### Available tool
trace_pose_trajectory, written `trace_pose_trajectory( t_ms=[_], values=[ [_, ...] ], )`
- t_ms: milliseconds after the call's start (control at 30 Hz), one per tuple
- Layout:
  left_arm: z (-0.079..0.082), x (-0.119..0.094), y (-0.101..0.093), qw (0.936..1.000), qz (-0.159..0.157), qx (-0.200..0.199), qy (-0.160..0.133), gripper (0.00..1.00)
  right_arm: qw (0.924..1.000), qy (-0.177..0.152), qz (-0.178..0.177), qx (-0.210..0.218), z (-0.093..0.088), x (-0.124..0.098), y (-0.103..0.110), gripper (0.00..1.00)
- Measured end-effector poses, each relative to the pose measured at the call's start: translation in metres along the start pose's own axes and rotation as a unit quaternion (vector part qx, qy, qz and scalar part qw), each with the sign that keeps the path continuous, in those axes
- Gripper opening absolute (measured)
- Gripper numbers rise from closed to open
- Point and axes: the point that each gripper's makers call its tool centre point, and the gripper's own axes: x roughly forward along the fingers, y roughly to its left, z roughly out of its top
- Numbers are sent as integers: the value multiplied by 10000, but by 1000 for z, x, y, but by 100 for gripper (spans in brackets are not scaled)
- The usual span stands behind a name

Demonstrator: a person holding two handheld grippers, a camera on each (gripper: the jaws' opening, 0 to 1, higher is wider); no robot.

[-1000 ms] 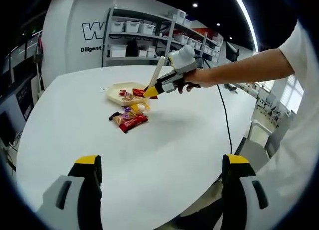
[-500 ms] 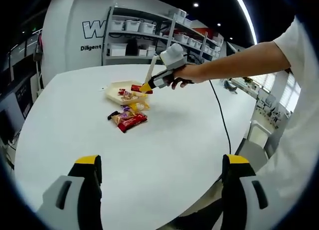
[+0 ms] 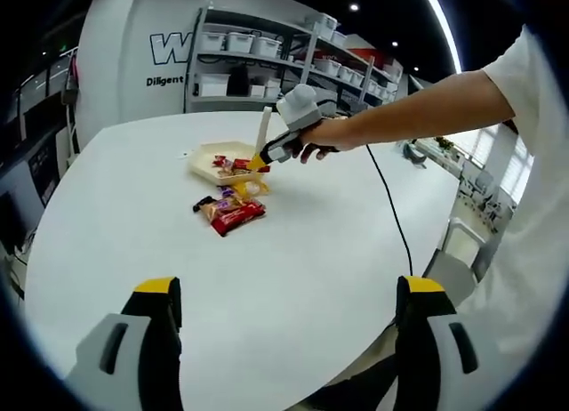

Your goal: Place the target food into the container with the food tongs after gripping and lifting it, then release it inside without dropping or visibly crushing the food.

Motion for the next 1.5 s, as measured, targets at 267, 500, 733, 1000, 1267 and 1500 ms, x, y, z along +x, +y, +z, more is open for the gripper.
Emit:
trace_pose_trajectory(
  t_ms=[267,500,733,1000,1267,1500],
  values=[
    [2,1,3,10000,59,-52,-7,99,10000,44,-45,-40,4,5,-9,17],
    [1,-1,6,9999,94,-98,21,99,9999,64,-98,35,6,9,-7,18],
    [3,-2,9,9998,140,-113,-17,99,9996,134,-105,231,-2,16,-14,19],
    [4,-3,9,9998,141,-113,-53,99,9989,-306,-160,327,14,-2,-16,20],
    [7,-6,7,9999,132,-59,-93,99,9960,-665,-219,555,24,-18,-12,17],
    [7,-9,4,9999,110,-34,-128,99,9946,-826,-84,627,34,-39,2,17]
  ],
)
